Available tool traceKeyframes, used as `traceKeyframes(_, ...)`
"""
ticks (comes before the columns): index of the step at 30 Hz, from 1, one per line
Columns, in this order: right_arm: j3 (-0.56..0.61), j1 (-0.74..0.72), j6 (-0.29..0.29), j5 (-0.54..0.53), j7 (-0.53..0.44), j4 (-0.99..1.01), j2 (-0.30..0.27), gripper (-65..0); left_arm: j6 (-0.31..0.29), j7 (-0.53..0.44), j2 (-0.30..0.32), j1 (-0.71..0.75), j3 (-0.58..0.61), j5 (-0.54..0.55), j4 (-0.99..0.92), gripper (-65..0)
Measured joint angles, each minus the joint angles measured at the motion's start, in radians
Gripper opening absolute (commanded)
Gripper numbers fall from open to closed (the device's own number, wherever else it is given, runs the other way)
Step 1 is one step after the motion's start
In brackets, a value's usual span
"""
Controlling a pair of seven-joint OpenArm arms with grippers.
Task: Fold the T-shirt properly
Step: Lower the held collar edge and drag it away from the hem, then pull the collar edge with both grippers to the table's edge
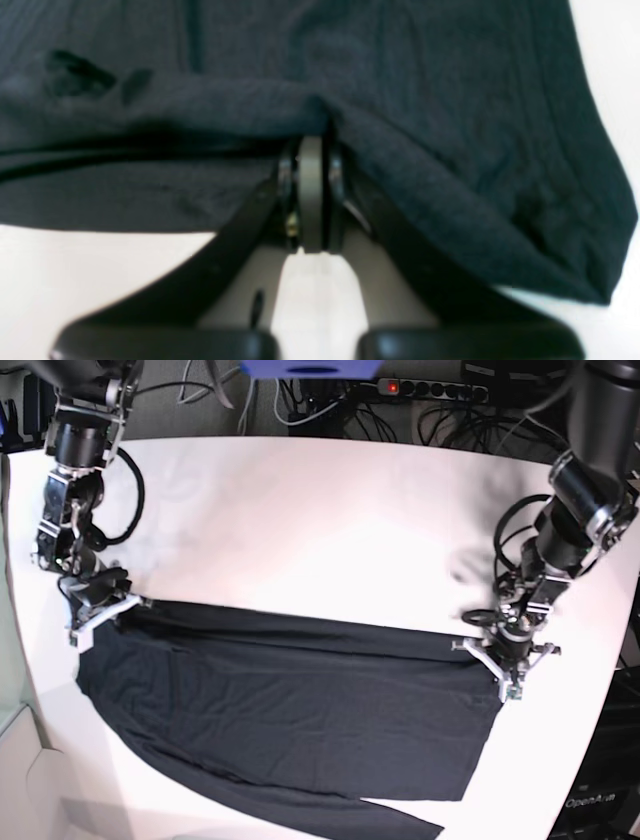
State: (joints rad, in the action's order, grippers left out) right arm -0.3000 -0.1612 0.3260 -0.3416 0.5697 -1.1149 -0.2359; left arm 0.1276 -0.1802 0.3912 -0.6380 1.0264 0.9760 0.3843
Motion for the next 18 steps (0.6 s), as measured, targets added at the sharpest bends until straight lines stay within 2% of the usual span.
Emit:
traceKeyframes(3, 0.002, 0.019, 0.001, -0.006, -0.020, -0.005, -0.003, -65.0, 0.024, -0.011, 0.036, 0.042, -0.002, -0.010, 0.077, -65.0)
traceKeyframes(6, 0.003, 0.046, 0.015, -0.023, -0.037, -0.008, -0.019, -65.0, 0.009, -0.031, 0.108, 0.098, -0.006, -0.009, 0.181, -65.0)
traceKeyframes(9, 0.000, 0.075, 0.019, -0.030, -0.063, -0.019, -0.019, -65.0, 0.019, -0.045, 0.173, 0.156, -0.012, -0.008, 0.283, -65.0)
traceKeyframes(14, 0.004, 0.176, 0.021, -0.018, -0.047, -0.130, -0.033, -65.0, 0.029, -0.024, 0.260, 0.225, -0.015, -0.007, 0.428, -65.0)
traceKeyframes(18, 0.004, 0.261, 0.019, -0.002, -0.023, -0.232, -0.033, -65.0, 0.034, -0.039, 0.302, 0.270, -0.017, -0.008, 0.502, -65.0)
